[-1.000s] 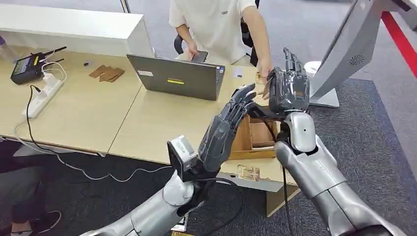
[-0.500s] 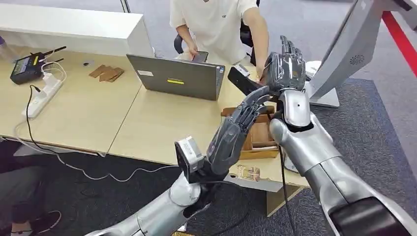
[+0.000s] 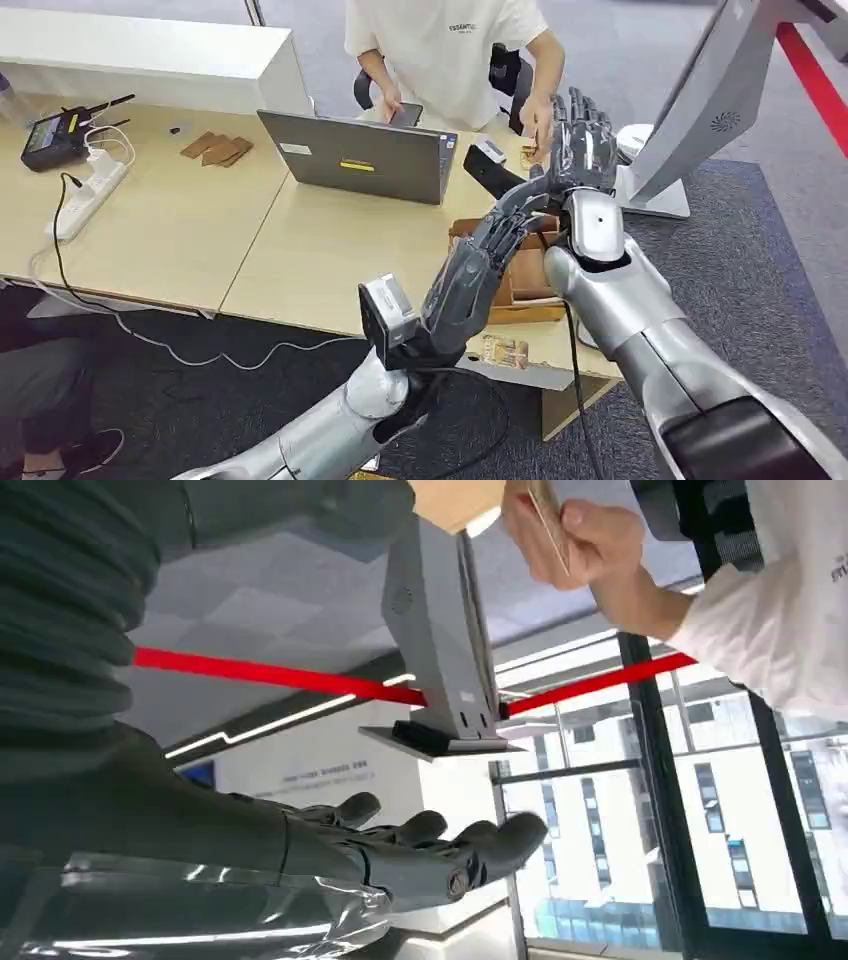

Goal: Pass the card to the sensor for recognition and then transmit it.

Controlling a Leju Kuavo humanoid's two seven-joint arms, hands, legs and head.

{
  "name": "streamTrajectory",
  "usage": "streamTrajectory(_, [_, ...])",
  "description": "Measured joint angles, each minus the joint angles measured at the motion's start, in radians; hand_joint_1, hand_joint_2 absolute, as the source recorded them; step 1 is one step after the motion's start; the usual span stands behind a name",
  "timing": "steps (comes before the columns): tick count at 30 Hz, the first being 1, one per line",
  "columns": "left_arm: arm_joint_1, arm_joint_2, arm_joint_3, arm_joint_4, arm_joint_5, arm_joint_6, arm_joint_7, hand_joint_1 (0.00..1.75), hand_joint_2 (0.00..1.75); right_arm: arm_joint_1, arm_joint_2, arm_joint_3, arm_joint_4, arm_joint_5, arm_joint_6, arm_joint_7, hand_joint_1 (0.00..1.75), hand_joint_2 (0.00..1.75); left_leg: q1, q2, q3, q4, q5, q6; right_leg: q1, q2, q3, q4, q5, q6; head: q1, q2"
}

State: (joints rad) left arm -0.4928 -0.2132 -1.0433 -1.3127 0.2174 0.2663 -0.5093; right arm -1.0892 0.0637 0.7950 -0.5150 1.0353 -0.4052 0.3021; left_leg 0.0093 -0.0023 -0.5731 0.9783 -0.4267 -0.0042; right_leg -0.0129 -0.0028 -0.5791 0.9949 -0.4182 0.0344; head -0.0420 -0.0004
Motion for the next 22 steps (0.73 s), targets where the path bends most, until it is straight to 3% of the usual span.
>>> streamTrajectory(7, [0.004,0.012,-0.002,-0.002,-0.016,0.058,0.017,0.00,0.00,0.010,-0.007,0.000,-0.054,-0.135,-0.127,-0.062,0.00,1.75,0.000,0.000,0.001,0.000,0.000,0.000,0.000,0.000,0.000,0.000,0.000,0.000,0.000,0.000])
streamTrajectory(9, [0.010,0.022,-0.001,-0.008,-0.030,0.090,0.036,0.00,0.00,0.046,-0.026,-0.002,-0.144,-0.162,-0.182,-0.063,0.00,1.75,0.000,0.000,0.001,0.000,0.000,0.000,0.000,0.000,0.000,0.000,0.000,0.000,0.000,0.000])
streamTrajectory(12, [0.017,0.036,0.000,-0.022,-0.048,0.107,0.063,0.00,0.00,0.098,-0.059,-0.005,-0.263,-0.169,-0.183,-0.011,0.00,1.75,0.000,0.000,0.001,0.000,0.000,0.000,0.000,0.000,0.000,0.000,0.000,0.000,0.000,0.000])
streamTrajectory(15, [0.025,0.052,0.001,-0.040,-0.071,0.124,0.086,0.00,0.00,0.198,-0.112,-0.014,-0.448,-0.188,-0.206,0.002,0.00,1.75,0.000,0.000,0.001,0.000,0.000,0.000,0.000,0.000,0.000,0.000,0.000,0.000,0.000,0.000])
streamTrajectory(18, [0.037,0.067,0.011,-0.059,-0.098,0.148,0.104,0.00,0.00,0.321,-0.168,-0.046,-0.628,-0.248,-0.249,-0.026,0.00,1.75,0.000,0.000,0.001,0.000,0.000,0.000,0.000,0.000,0.001,0.000,-0.001,0.001,0.000,0.000])
streamTrajectory(22, [0.053,0.087,0.029,-0.086,-0.124,0.181,0.118,0.00,0.00,0.466,-0.217,-0.068,-0.804,-0.381,-0.284,-0.108,0.00,1.75,0.000,0.000,0.001,0.000,-0.001,0.000,0.000,0.000,0.001,0.000,-0.001,0.000,0.000,0.000])
